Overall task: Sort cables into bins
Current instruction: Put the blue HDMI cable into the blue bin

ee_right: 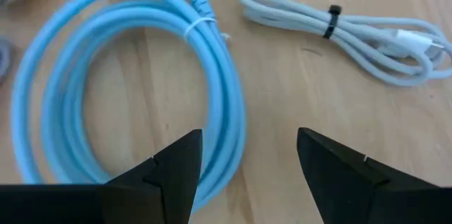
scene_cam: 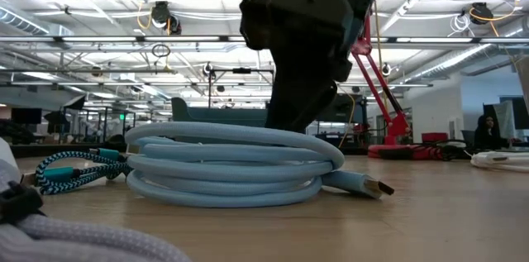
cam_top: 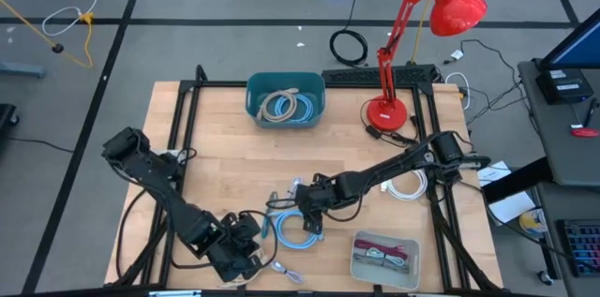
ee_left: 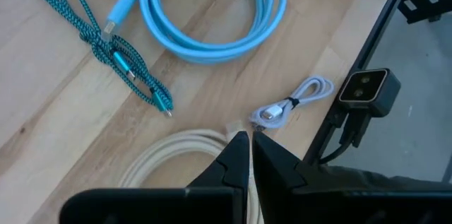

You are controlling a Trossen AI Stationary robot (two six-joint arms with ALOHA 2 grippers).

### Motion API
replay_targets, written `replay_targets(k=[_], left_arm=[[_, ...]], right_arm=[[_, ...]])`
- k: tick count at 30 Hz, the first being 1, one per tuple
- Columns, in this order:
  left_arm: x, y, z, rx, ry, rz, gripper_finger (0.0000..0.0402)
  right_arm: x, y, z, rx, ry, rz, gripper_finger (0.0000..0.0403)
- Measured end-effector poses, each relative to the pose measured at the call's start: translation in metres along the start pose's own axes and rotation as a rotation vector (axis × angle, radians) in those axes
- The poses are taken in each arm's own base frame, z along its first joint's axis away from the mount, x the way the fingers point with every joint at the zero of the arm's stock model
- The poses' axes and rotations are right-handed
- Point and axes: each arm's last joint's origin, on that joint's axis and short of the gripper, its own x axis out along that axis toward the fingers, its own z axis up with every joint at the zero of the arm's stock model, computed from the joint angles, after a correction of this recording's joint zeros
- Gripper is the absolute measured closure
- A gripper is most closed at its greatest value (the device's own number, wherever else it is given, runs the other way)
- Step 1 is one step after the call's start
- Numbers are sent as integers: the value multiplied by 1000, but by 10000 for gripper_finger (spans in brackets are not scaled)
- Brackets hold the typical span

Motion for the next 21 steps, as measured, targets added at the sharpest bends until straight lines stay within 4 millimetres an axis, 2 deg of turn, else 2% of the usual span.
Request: replay_targets(k=[16,21], left_arm=[[-1,1,-4,-3,8,10,380],[-1,1,-5,-3,9,15,380]], right_arm=[[20,-6,-30,97,-42,42,177],[21,3,-37,91,-45,64,177]])
